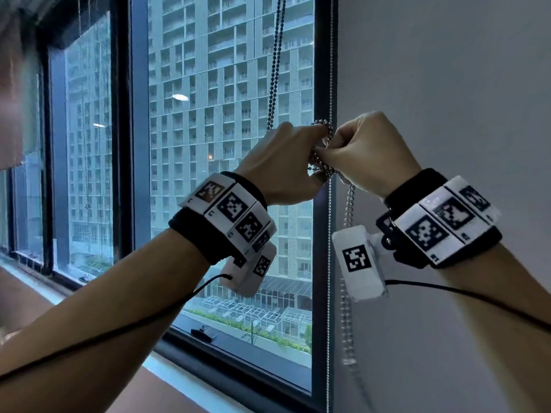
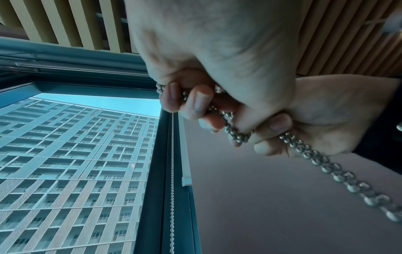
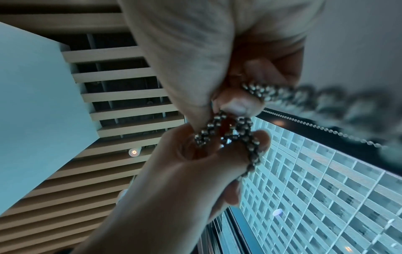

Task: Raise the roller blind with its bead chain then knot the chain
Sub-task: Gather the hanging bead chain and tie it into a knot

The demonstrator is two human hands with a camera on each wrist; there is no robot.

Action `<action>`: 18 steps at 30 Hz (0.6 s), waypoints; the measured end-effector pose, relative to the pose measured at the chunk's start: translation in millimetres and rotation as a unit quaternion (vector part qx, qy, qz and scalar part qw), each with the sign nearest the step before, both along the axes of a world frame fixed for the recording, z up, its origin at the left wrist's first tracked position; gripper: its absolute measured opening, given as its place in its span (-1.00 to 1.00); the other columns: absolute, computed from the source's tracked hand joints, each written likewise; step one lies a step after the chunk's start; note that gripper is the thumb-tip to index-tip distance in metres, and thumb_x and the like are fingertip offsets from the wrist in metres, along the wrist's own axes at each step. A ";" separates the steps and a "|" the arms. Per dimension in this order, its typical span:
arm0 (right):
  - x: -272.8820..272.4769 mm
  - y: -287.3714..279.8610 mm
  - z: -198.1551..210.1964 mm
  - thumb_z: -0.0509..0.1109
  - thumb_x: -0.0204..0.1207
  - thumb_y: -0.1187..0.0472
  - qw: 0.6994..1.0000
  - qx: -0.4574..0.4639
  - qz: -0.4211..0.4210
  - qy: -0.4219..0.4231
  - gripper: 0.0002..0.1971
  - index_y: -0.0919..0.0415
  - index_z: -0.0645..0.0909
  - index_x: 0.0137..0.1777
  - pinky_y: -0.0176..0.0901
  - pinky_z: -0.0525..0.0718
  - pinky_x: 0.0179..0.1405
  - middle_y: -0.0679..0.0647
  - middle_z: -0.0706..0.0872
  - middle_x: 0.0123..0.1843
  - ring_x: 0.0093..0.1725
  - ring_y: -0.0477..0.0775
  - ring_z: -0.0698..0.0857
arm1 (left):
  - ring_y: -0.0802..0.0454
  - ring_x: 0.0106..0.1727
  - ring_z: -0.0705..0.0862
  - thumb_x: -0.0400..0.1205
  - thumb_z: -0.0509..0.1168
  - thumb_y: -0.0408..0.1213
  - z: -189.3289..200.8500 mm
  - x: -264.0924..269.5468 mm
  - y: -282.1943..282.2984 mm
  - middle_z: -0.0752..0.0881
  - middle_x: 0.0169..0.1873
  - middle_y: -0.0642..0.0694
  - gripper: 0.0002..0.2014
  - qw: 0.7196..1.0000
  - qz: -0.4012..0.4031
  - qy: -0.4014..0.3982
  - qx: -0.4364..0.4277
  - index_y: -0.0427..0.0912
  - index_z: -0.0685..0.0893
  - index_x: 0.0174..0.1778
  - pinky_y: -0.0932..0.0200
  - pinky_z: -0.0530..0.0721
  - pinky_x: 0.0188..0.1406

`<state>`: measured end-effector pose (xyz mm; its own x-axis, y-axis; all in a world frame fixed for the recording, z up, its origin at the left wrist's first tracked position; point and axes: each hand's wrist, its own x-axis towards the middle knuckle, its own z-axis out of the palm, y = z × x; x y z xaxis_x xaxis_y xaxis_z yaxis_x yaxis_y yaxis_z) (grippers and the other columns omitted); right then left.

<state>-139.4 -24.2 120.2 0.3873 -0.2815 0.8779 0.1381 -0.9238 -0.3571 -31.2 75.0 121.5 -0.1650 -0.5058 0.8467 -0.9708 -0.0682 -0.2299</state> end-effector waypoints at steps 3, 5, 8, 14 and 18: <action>2.5 0.3 1.3 0.54 0.37 0.16 0.999 0.033 0.000 0.002 -0.69 0.21 0.56 -0.51 -0.41 0.42 -0.67 0.03 0.60 -0.64 -0.78 -0.23 0.50 | 0.12 -0.43 0.60 0.45 0.37 -0.18 -1.0 1.0 2.5 0.48 -0.50 0.25 -0.72 1.000 0.009 -0.008 -0.001 -0.14 0.68 0.07 0.16 0.67 -0.29; 2.4 -0.4 1.3 0.53 0.39 0.14 0.998 0.057 0.007 0.008 -0.71 0.19 0.55 -0.47 -0.38 0.43 -0.66 0.03 0.60 -0.63 -0.76 -0.20 0.53 | 0.06 -0.39 0.65 0.46 0.37 -0.15 -2.0 1.0 4.7 0.56 -0.46 0.16 -0.68 1.000 0.012 -0.007 -0.005 -0.14 0.67 0.12 0.10 0.72 -0.25; 2.8 -1.9 1.9 0.50 0.43 0.19 0.990 0.122 0.067 0.022 -0.79 0.15 0.51 -0.32 -0.31 0.44 -0.67 0.03 0.59 -0.56 -0.71 -0.13 0.54 | 0.03 -0.35 0.71 0.47 0.37 -0.15 -3.7 -0.4 7.8 0.70 -0.38 0.06 -0.61 1.000 0.009 -0.003 -0.008 -0.11 0.65 0.22 0.05 0.75 -0.21; 8.4 -2.6 -3.8 0.41 0.48 0.25 0.981 0.162 0.108 -0.016 -0.96 0.21 0.63 -0.12 -0.32 0.41 -0.69 0.32 0.75 -0.19 -0.72 -0.13 0.51 | 0.04 -0.39 0.76 0.49 0.38 -0.18 -6.6 -10.4 11.9 0.80 -0.36 -0.02 -0.49 1.000 -0.001 -0.021 -0.006 -0.04 0.60 0.40 0.05 0.78 -0.17; 8.9 -3.8 -12.7 0.48 0.48 0.23 0.970 0.182 0.162 -0.029 -0.90 0.27 0.77 -0.12 -0.37 0.34 -0.71 0.29 0.79 -0.21 -0.70 -0.10 0.53 | 0.04 -0.40 0.76 0.47 0.35 -0.18 -6.1 -8.3 11.9 0.82 -0.39 -0.09 -0.44 1.000 0.010 -0.013 0.001 -0.01 0.57 0.46 0.04 0.78 -0.15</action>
